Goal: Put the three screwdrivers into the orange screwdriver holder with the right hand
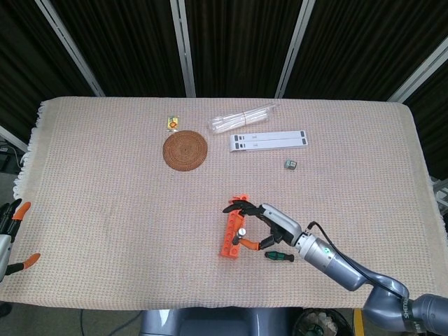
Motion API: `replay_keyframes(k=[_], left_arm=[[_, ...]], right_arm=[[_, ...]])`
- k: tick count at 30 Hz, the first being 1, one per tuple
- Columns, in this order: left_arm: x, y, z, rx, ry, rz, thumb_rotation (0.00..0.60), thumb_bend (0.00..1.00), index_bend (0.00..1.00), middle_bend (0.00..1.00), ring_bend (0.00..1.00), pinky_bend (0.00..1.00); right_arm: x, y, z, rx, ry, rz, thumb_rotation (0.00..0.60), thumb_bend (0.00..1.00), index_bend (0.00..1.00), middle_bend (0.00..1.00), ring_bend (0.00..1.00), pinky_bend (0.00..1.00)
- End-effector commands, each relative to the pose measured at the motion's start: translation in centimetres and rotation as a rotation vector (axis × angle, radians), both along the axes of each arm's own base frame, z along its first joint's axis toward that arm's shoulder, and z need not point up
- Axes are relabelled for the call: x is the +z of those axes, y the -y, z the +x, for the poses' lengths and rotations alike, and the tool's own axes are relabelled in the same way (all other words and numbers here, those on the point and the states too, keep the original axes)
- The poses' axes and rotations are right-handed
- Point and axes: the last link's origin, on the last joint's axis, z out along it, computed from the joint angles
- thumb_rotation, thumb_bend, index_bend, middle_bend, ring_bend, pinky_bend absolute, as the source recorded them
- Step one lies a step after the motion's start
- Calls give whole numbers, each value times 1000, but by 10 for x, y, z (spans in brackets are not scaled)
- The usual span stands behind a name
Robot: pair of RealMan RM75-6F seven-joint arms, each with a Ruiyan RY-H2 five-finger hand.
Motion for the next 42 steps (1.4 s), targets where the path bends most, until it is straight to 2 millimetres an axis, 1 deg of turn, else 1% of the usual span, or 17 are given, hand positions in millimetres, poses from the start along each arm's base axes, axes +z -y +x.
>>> replay_keyframes(k=[1, 11, 20, 32, 42], left_arm=[[0, 0, 1, -2, 0, 1, 600, 83, 0, 0, 0, 0], [1, 2, 3, -4, 1, 8, 600, 83, 0, 0, 0, 0], [0, 1, 7, -14, 6, -2, 600, 83, 0, 0, 0, 0], [1, 4, 6, -6, 8, -7, 600, 83, 0, 0, 0, 0], [1, 4, 3, -2, 14, -12, 600, 83, 0, 0, 0, 0]], right_arm=[[3, 0, -2, 11, -7, -3, 600, 360, 576, 188, 0, 0], [14, 2, -5, 29, -16, -20, 600, 361, 576, 190, 0, 0], [18, 2, -9, 25, -25, -17, 600, 360, 577, 190, 0, 0], [6, 3, -10, 33, -35, -2, 600, 360, 577, 190, 0, 0], [-11, -4, -8, 101, -83, -65, 600, 360, 575, 185, 0, 0]])
